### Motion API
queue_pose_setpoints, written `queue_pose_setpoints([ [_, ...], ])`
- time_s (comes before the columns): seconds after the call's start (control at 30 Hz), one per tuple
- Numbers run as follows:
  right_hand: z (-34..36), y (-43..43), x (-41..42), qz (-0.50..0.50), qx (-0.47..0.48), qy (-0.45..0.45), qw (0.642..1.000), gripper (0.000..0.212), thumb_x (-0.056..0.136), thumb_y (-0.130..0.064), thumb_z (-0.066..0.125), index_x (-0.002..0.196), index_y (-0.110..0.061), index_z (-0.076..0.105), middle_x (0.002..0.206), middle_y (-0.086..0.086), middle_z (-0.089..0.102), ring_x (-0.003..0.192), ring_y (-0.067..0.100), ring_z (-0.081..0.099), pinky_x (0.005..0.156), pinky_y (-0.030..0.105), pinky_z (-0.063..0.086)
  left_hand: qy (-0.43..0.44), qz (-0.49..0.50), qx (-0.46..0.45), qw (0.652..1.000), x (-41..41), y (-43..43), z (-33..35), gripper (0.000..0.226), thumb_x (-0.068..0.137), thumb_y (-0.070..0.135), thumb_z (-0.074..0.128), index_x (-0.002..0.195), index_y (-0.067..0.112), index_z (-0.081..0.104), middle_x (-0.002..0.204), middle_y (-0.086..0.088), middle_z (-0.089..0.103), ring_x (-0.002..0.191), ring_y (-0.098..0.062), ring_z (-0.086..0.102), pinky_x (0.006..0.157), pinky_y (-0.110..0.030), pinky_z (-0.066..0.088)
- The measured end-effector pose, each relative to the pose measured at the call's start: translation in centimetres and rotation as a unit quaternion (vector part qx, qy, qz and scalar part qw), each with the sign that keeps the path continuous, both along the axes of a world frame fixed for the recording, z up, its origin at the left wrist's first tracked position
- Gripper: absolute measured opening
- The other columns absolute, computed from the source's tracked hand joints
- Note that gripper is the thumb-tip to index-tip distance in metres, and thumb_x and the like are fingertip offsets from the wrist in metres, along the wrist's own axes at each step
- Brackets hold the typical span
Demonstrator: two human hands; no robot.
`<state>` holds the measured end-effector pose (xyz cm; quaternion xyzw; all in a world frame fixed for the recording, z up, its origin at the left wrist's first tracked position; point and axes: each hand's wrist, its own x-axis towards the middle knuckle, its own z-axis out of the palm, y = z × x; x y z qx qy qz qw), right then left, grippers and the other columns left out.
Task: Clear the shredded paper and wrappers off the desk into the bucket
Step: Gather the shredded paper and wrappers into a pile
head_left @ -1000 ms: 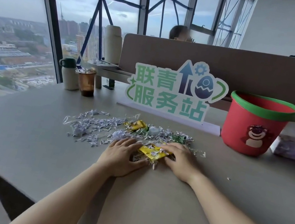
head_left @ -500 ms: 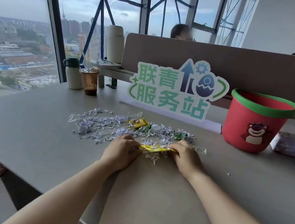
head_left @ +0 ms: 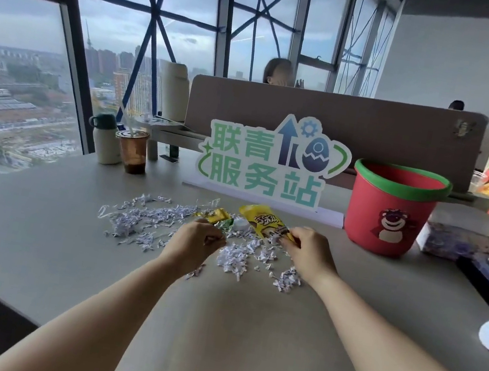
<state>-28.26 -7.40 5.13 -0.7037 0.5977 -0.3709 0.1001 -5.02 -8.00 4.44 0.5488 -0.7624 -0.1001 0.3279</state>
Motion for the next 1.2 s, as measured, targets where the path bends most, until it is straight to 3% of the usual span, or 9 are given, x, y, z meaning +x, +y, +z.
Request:
queue_pose_setpoints([
  [0.1,1.8,0.3,-0.7,0.007,-0.008,-0.011,1.000,0.022,0.087,-0.017,0.060,0.066,-0.011,0.053,0.064,0.003,0.049,0.065,0.020,0.043,0.053,0.020,0.029,0.002,-0.021,-0.027,0.999,-1.2,0.0,2.3,0.016,0.082,0.023,0.067,0.091,0.011,0.074,0.088,-0.005,0.064,0.075,-0.017,0.058,0.067,-0.021,0.037],
  [0.3,5.3,0.7,-3.0,-0.001,-0.036,-0.012,0.999,0.029,0.085,-0.023,0.063,0.070,0.001,0.059,0.064,0.015,0.058,0.063,0.022,0.046,0.052,0.029,0.029,-0.006,-0.053,-0.052,0.997,-4.3,-0.1,6.2,0.017,0.083,0.025,0.066,0.095,0.015,0.073,0.090,-0.003,0.066,0.077,-0.015,0.059,0.068,-0.020,0.039],
  [0.53,9.0,1.8,-6.9,-0.023,-0.061,-0.053,0.996,0.040,0.081,-0.032,0.068,0.053,-0.014,0.047,0.048,0.001,0.045,0.047,0.016,0.047,0.051,0.028,0.033,0.025,-0.094,-0.064,0.993,-9.0,-0.1,10.2,0.021,0.083,0.027,0.066,0.095,0.011,0.073,0.097,-0.008,0.069,0.086,-0.021,0.063,0.077,-0.029,0.050],
  [0.63,10.6,2.5,-8.6,-0.045,-0.080,-0.044,0.995,0.046,0.082,-0.030,0.067,0.049,-0.019,0.038,0.046,-0.002,0.040,0.042,0.005,0.038,0.043,0.017,0.028,0.036,-0.113,-0.067,0.991,-11.4,-0.4,11.3,0.021,0.084,0.025,0.065,0.095,0.010,0.073,0.098,-0.008,0.070,0.087,-0.022,0.064,0.077,-0.031,0.051],
  [0.77,12.1,2.3,-11.6,-0.084,-0.104,-0.046,0.990,0.045,0.082,-0.034,0.067,0.049,-0.018,0.040,0.047,-0.003,0.041,0.051,0.014,0.037,0.050,0.030,0.027,0.038,-0.129,-0.073,0.988,-14.7,-1.1,12.6,0.020,0.085,0.026,0.064,0.095,0.011,0.073,0.093,-0.007,0.071,0.083,-0.021,0.062,0.064,-0.024,0.041],
  [0.87,13.2,1.7,-13.8,-0.103,-0.119,-0.049,0.986,0.043,0.080,-0.039,0.068,0.058,-0.005,0.054,0.054,0.006,0.049,0.061,0.019,0.044,0.056,0.031,0.030,0.060,-0.142,-0.069,0.986,-17.5,-2.3,13.8,0.018,0.085,0.024,0.065,0.093,0.010,0.073,0.089,-0.008,0.071,0.076,-0.018,0.058,0.059,-0.023,0.039],
  [1.0,14.1,0.1,-16.9,-0.132,-0.128,-0.066,0.981,0.043,0.078,-0.037,0.070,0.048,-0.018,0.045,0.047,-0.004,0.043,0.056,0.015,0.046,0.058,0.039,0.046,0.071,-0.162,-0.070,0.982,-21.5,-4.5,15.3,0.016,0.084,0.025,0.065,0.088,0.012,0.074,0.079,-0.004,0.067,0.071,-0.015,0.055,0.062,-0.024,0.038],
  [1.13,15.1,-2.5,-19.9,-0.166,-0.119,-0.061,0.977,0.039,0.080,-0.038,0.068,0.056,-0.012,0.051,0.052,-0.001,0.044,0.059,0.019,0.044,0.050,0.030,0.027,0.071,-0.174,-0.073,0.979,-25.4,-7.5,16.4,0.017,0.082,0.027,0.066,0.091,0.015,0.074,0.084,-0.001,0.070,0.073,-0.013,0.058,0.061,-0.023,0.040],
  [1.2,15.3,-4.4,-21.5,-0.173,-0.115,-0.068,0.976,0.042,0.080,-0.040,0.067,0.057,-0.008,0.052,0.052,0.000,0.044,0.060,0.020,0.046,0.051,0.030,0.027,0.072,-0.178,-0.077,0.978,-27.2,-9.5,16.7,0.018,0.082,0.027,0.066,0.092,0.014,0.074,0.090,-0.003,0.072,0.079,-0.013,0.059,0.065,-0.022,0.039],
])
